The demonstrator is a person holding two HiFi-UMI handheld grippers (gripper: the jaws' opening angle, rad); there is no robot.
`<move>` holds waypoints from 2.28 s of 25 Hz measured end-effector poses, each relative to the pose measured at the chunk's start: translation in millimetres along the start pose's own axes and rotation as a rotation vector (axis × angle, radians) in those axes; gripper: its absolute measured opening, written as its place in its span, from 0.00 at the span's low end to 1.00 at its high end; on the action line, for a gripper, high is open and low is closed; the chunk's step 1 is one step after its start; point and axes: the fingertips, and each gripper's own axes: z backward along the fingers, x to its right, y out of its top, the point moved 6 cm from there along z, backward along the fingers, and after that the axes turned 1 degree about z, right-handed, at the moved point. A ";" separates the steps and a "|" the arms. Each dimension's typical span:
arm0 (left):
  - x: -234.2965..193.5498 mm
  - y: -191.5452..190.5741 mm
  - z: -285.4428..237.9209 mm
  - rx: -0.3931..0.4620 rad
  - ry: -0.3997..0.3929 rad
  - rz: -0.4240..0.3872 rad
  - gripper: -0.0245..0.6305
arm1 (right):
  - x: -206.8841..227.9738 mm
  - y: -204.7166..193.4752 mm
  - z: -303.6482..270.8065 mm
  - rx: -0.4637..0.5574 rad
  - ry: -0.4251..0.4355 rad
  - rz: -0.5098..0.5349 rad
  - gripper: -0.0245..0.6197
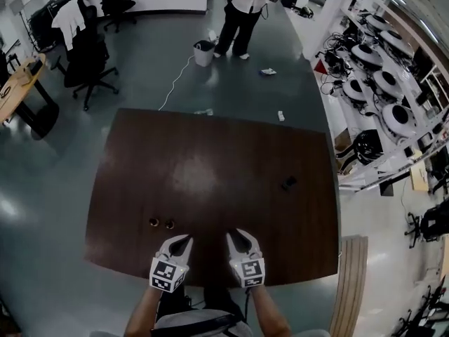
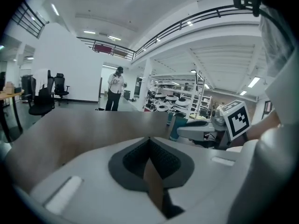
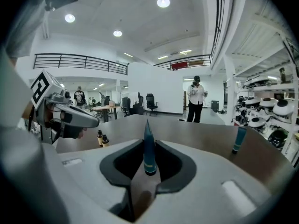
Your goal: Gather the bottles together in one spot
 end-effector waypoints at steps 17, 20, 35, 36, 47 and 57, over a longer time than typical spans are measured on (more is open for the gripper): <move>-52.0 -12.5 47.5 0.025 0.110 0.067 0.04 | -67.2 19.1 -55.4 0.005 0.181 0.054 0.16; -56.6 -14.1 48.7 0.026 0.112 0.066 0.04 | -73.5 16.4 -61.8 0.003 0.192 0.051 0.16; -89.4 -39.2 53.3 0.010 0.131 0.091 0.04 | -105.0 -12.5 -95.8 -0.049 0.239 0.099 0.16; -90.5 -41.0 53.4 0.008 0.132 0.093 0.04 | -106.1 -14.0 -96.9 -0.050 0.242 0.102 0.16; -95.0 -45.1 53.6 0.006 0.137 0.098 0.04 | -114.3 -22.3 -102.1 -0.057 0.266 0.108 0.16; -97.9 -50.1 57.3 -0.002 0.146 0.102 0.04 | -117.7 -24.0 -104.3 -0.043 0.275 0.125 0.16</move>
